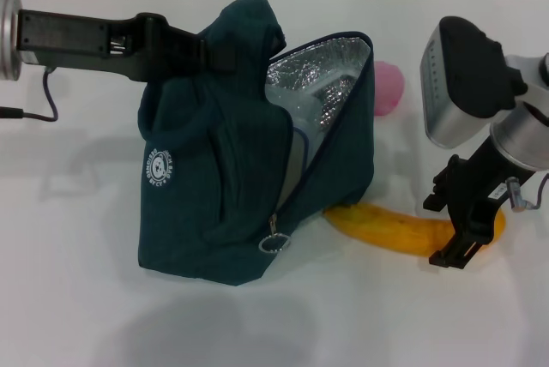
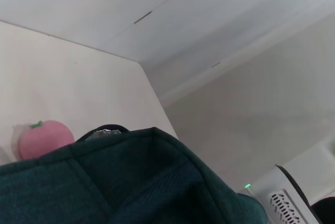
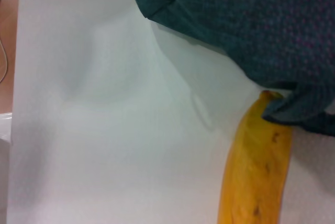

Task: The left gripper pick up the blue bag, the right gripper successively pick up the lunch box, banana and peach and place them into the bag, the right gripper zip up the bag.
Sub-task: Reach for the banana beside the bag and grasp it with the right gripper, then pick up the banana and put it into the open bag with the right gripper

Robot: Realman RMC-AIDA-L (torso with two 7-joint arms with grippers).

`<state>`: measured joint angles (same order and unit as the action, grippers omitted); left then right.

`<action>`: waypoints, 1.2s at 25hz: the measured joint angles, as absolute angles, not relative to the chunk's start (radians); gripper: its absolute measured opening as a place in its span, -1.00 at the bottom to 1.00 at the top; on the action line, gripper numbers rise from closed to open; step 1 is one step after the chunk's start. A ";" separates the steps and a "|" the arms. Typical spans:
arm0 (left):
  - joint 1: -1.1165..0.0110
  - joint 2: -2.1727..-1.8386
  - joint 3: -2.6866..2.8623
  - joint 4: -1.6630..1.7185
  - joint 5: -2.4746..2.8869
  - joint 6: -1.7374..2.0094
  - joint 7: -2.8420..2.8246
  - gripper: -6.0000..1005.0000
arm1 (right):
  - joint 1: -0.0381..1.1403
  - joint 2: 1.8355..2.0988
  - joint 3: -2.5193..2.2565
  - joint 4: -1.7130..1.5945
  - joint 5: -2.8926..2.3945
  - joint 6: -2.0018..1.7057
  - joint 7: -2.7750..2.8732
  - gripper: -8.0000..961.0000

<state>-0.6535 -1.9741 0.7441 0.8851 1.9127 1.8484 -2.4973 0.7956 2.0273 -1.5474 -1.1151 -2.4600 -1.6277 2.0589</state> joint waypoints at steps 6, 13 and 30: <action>-0.654 -1.974 0.744 0.885 1.913 1.848 -2.497 -0.91 | 0.793 2.027 -1.560 -1.112 -2.457 -1.615 2.062 0.64; -0.655 -1.974 0.744 0.885 1.913 1.848 -2.497 -0.91 | 0.794 2.025 -1.556 -1.112 -2.455 -1.602 2.078 0.63; -0.655 -1.973 0.745 0.885 1.914 1.850 -2.496 -0.91 | 0.803 2.018 -1.552 -1.173 -2.455 -1.740 2.068 -0.09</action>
<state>-0.6550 -1.9727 0.7450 0.8851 1.9137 1.8497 -2.4958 0.8029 2.0184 -1.5517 -1.1728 -2.4553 -1.7401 2.0676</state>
